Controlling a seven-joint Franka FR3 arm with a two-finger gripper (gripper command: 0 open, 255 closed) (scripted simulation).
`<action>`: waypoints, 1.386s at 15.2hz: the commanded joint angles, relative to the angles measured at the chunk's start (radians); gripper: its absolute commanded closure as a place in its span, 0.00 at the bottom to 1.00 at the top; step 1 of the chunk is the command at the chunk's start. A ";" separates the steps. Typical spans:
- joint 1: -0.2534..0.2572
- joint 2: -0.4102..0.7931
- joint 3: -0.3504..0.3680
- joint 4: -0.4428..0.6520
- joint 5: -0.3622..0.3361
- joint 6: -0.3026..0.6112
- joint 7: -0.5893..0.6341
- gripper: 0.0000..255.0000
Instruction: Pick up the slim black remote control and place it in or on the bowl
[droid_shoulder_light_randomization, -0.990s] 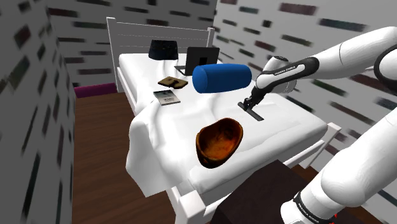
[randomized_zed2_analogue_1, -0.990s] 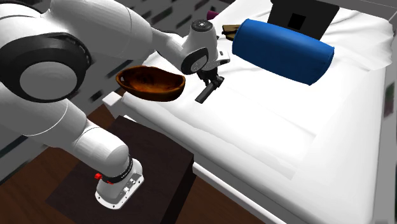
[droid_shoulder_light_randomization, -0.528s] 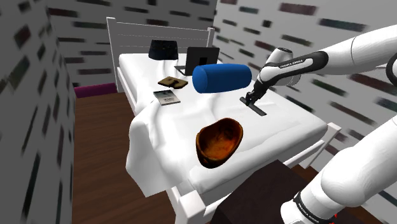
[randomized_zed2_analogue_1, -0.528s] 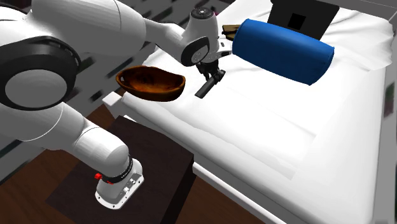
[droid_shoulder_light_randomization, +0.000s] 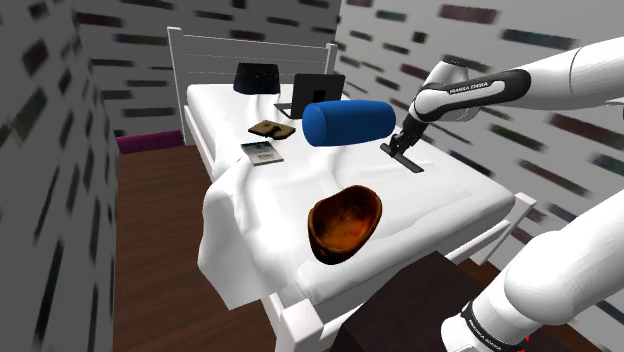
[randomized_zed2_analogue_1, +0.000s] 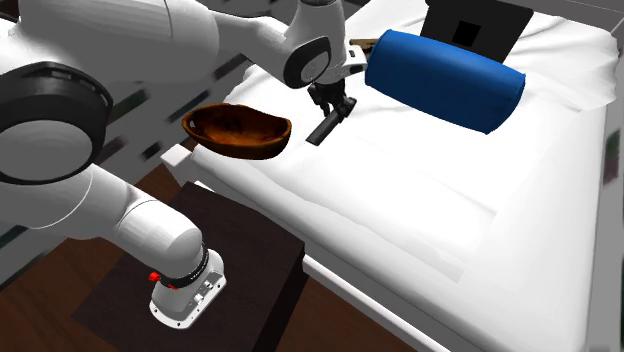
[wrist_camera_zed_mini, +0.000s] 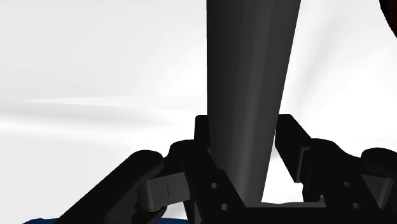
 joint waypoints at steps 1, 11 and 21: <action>0.000 -0.011 0.002 0.018 -0.004 -0.030 0.003 1.00; 0.055 -0.163 0.168 -0.146 -0.060 -0.028 0.262 1.00; 0.142 -0.234 0.369 -0.223 -0.043 -0.043 0.534 1.00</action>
